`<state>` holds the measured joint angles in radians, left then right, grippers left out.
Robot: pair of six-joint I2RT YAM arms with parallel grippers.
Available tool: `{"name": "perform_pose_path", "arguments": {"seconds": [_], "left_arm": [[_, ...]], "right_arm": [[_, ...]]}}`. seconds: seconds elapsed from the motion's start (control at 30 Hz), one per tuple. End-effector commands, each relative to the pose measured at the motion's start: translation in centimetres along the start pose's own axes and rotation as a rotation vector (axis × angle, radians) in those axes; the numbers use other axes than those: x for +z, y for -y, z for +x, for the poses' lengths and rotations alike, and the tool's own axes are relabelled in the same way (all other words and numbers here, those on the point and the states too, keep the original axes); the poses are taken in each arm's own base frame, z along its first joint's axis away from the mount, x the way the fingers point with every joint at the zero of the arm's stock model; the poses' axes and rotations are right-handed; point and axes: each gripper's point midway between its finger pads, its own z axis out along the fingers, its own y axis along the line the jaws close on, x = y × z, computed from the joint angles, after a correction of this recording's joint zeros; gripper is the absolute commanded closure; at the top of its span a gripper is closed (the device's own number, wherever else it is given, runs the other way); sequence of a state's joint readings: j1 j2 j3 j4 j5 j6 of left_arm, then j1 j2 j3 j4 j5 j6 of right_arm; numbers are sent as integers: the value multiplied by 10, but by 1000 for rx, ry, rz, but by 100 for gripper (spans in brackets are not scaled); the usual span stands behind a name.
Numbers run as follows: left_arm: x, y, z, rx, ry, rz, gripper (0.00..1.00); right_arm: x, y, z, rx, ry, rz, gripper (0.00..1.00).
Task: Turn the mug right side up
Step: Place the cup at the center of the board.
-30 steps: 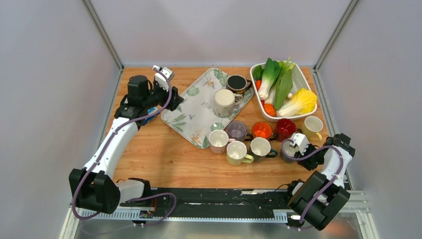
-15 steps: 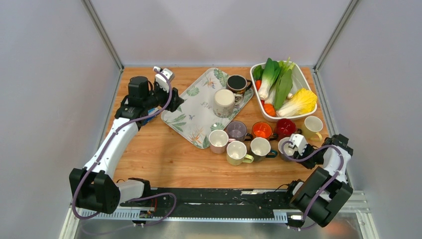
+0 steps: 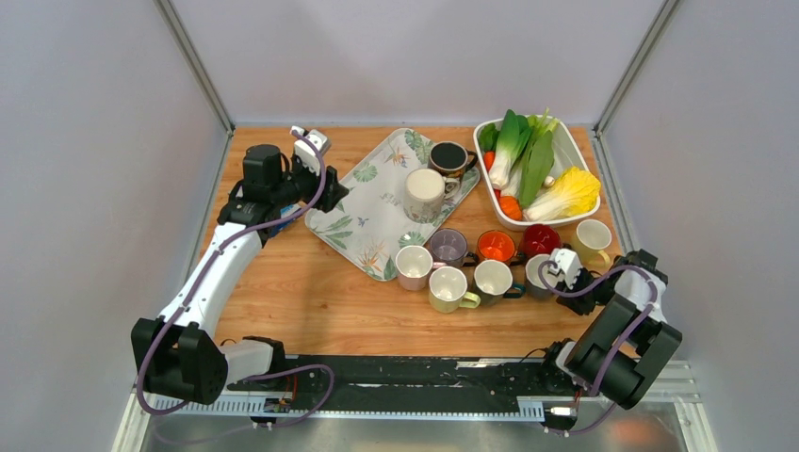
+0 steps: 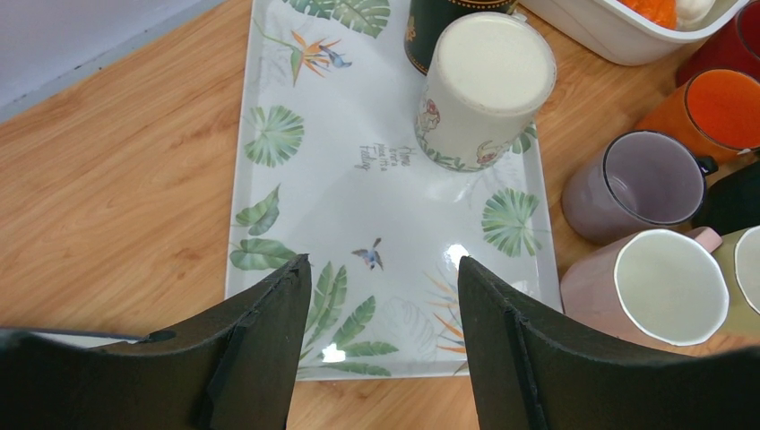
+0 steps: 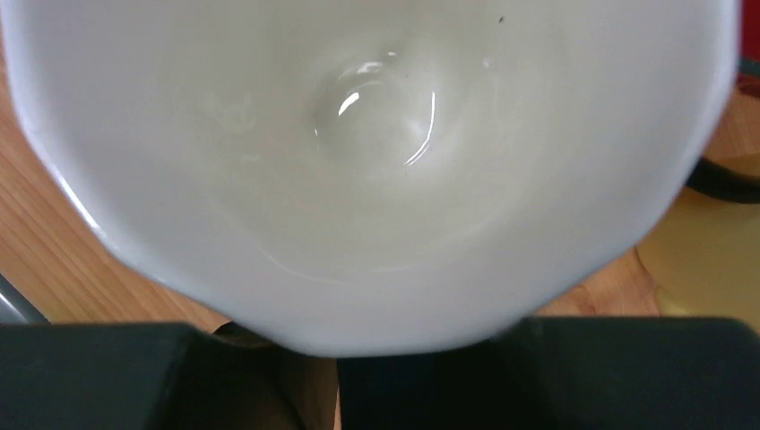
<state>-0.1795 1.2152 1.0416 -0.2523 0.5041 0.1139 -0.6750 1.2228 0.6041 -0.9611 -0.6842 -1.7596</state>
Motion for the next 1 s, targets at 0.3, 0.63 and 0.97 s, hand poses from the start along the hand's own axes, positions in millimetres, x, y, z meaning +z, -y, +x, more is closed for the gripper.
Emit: {"name": "perform_pose_path", "arguments": {"seconds": [0.3,0.63,0.97], "left_arm": [[-3,3,-15,31,55,19,32],[5,6,-11,24,82,53,32],[8,8,-19,26,92,77,32]], "right_arm": [[-50,22,-9,-69,-137,93,42],[-124,36,-86,-193,-76,210,14],[-87,88,-263,-109,302,247,10]]}}
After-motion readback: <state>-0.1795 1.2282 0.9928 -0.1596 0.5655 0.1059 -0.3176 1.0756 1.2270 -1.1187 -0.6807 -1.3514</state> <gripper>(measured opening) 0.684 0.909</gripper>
